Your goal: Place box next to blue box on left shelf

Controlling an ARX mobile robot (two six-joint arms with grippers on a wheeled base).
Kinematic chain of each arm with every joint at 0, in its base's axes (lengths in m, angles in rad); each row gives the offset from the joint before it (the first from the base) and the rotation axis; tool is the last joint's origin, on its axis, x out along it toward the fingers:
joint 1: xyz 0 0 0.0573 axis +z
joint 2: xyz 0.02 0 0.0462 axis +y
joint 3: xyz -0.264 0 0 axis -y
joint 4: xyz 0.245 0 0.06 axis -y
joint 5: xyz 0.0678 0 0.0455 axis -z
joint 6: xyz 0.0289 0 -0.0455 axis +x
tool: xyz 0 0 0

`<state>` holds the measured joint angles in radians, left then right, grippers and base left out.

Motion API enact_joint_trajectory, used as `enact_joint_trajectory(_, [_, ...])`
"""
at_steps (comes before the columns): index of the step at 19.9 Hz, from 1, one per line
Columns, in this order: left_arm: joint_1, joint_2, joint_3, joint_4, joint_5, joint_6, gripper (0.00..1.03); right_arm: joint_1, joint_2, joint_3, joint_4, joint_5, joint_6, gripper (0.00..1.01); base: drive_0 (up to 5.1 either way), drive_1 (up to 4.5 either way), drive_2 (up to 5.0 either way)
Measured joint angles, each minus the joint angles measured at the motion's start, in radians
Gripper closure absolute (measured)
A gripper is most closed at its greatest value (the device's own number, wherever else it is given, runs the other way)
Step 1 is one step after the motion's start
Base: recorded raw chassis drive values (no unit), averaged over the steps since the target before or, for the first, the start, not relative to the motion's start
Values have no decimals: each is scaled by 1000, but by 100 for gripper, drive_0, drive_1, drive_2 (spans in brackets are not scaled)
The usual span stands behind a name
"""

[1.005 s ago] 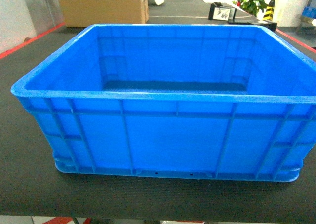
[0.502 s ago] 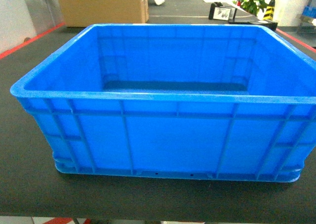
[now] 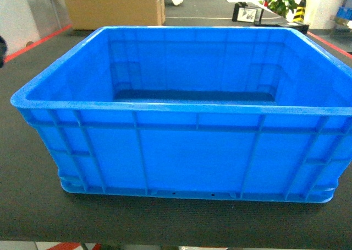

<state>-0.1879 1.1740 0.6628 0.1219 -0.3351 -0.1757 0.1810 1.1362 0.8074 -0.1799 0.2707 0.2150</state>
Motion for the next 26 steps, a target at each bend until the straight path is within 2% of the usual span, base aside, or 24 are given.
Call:
enact_joint_trajectory(4, [0, 79, 94, -56, 26, -14, 5, -14, 82, 95, -61, -28, 10, 3, 0, 0, 0])
enact_joint_trajectory(9, [0, 191, 254, -145, 54, -43, 5, -50, 198, 207, -136, -62, 41, 3, 0, 0, 0])
enact_joint_trajectory(22, [3, 358, 403, -295, 98, -81, 5, -77, 337, 271, -210, -146, 96, 3, 0, 0, 0])
enact_joint_trajectory(26, [-11, 452, 490, -356, 100, -91, 5, -77, 437, 343, -255, -157, 108, 3, 0, 0, 0])
